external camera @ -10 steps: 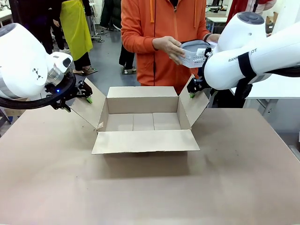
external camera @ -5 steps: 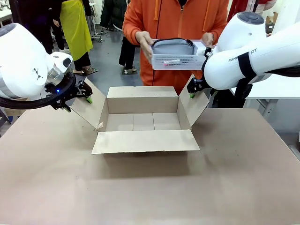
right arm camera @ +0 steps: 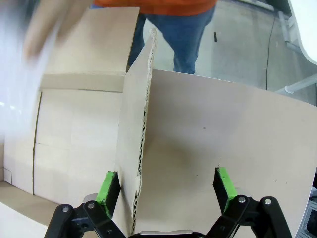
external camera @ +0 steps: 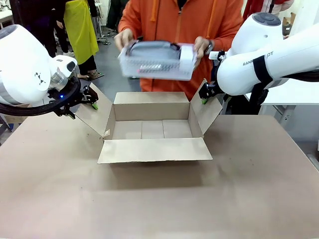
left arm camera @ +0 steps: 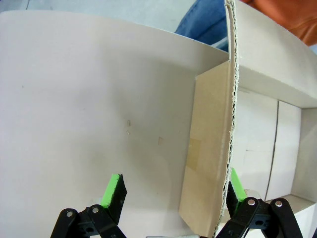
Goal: Pack the gift set into the box.
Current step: Lift both hands away from the flaps of the Package Box.
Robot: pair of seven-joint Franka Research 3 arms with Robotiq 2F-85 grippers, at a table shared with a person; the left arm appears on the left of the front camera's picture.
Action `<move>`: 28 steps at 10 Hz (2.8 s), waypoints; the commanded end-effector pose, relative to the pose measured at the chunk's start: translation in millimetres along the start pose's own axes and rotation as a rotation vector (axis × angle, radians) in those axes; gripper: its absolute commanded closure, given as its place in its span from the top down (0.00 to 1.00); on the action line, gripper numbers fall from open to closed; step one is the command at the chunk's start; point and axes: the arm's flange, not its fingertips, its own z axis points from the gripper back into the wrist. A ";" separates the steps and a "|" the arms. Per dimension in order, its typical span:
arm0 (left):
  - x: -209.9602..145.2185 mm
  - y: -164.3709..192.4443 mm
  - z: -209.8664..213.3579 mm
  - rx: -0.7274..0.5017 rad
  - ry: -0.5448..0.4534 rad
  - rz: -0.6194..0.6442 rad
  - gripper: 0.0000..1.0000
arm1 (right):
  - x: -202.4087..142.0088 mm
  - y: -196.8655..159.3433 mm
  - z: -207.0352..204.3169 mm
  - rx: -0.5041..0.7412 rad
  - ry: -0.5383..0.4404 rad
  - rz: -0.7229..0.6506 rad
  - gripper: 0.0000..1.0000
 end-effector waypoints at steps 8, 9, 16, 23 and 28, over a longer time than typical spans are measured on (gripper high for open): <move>-0.4 -1.7 1.1 0.018 0.003 0.009 1.00 | 3.1 6.4 3.1 -0.023 0.000 -0.019 1.00; -0.4 -1.7 1.1 0.018 0.003 0.009 1.00 | 3.1 6.4 3.1 -0.023 0.000 -0.019 1.00; -3.2 34.3 62.0 -0.390 0.120 0.013 1.00 | -6.9 -51.2 72.5 0.673 -0.012 -0.033 1.00; 23.2 205.7 34.9 -1.328 0.241 0.446 1.00 | -101.0 -227.7 61.1 1.188 -0.193 -0.635 1.00; -3.5 216.6 68.5 -1.280 0.147 0.381 1.00 | -119.2 -240.2 80.3 1.182 -0.224 -0.560 1.00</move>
